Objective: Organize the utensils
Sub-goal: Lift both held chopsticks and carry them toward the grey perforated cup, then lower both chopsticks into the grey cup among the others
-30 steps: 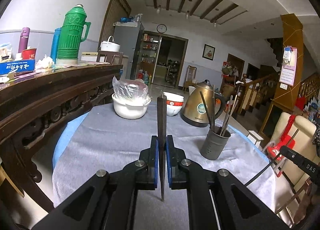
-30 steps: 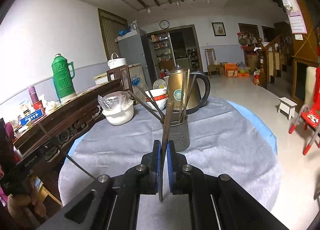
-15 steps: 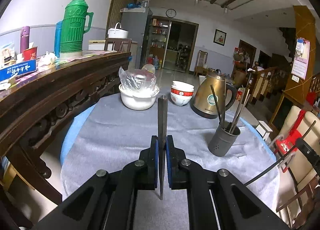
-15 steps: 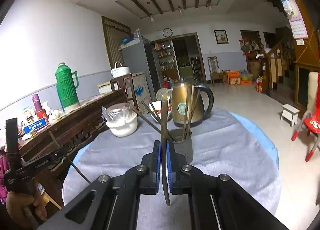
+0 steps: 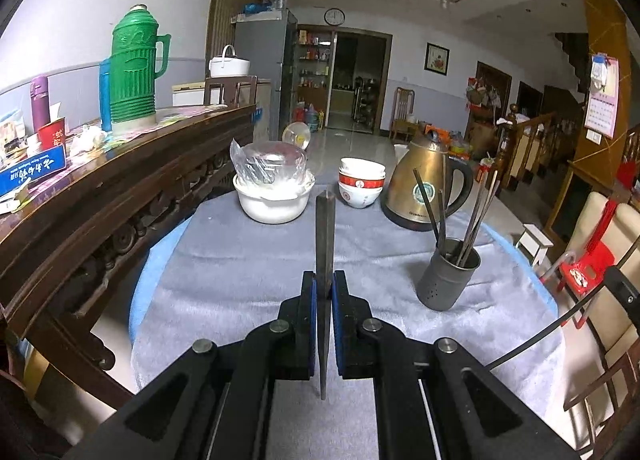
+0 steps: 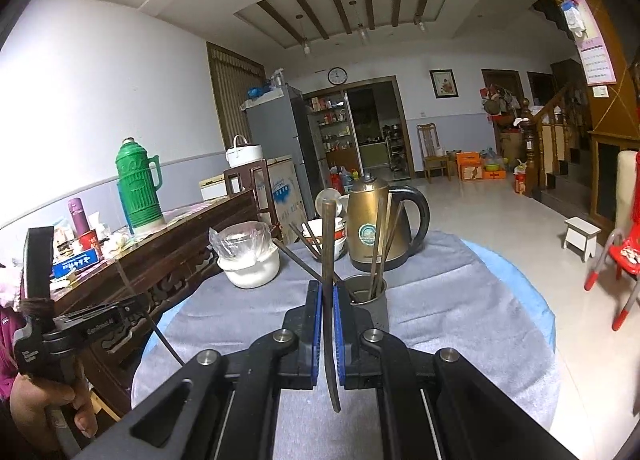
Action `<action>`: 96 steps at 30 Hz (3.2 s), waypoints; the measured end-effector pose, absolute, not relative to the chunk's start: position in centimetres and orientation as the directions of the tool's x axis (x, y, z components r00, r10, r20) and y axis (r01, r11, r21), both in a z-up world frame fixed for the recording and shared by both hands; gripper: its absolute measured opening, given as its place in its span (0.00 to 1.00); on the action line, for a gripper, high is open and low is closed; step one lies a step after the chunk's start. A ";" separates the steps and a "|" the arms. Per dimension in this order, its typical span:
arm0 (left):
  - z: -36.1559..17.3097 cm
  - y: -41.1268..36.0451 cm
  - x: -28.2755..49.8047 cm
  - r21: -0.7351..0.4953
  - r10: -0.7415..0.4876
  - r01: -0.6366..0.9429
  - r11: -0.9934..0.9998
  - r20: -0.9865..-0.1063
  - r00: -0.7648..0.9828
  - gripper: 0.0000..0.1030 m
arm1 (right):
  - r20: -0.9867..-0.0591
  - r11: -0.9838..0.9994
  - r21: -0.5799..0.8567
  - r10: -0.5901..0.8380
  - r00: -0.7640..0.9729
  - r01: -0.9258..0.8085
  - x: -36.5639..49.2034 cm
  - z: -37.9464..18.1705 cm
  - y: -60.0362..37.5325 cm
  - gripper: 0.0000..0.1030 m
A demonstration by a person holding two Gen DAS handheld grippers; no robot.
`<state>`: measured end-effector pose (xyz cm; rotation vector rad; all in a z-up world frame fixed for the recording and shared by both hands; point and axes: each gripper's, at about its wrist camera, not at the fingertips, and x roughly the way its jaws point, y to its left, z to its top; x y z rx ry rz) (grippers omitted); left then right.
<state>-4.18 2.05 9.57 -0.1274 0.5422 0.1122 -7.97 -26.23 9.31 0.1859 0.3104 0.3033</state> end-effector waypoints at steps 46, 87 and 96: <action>17.8 -6.7 7.9 -0.313 -0.304 0.214 0.925 -0.273 0.913 0.07 | -0.120 0.933 0.259 0.287 0.950 -0.249 2.5 16.1 -29.2 0.06; 11.4 -9.0 13.6 -0.231 -0.263 0.168 0.958 -0.478 0.838 0.07 | -0.362 0.941 0.250 0.311 0.879 -0.230 11.5 9.0 -27.3 0.06; 11.0 -9.2 13.8 -0.220 -0.256 0.165 0.961 -0.496 0.830 0.07 | -0.389 0.941 0.247 0.314 0.866 -0.231 11.9 8.3 -26.9 0.06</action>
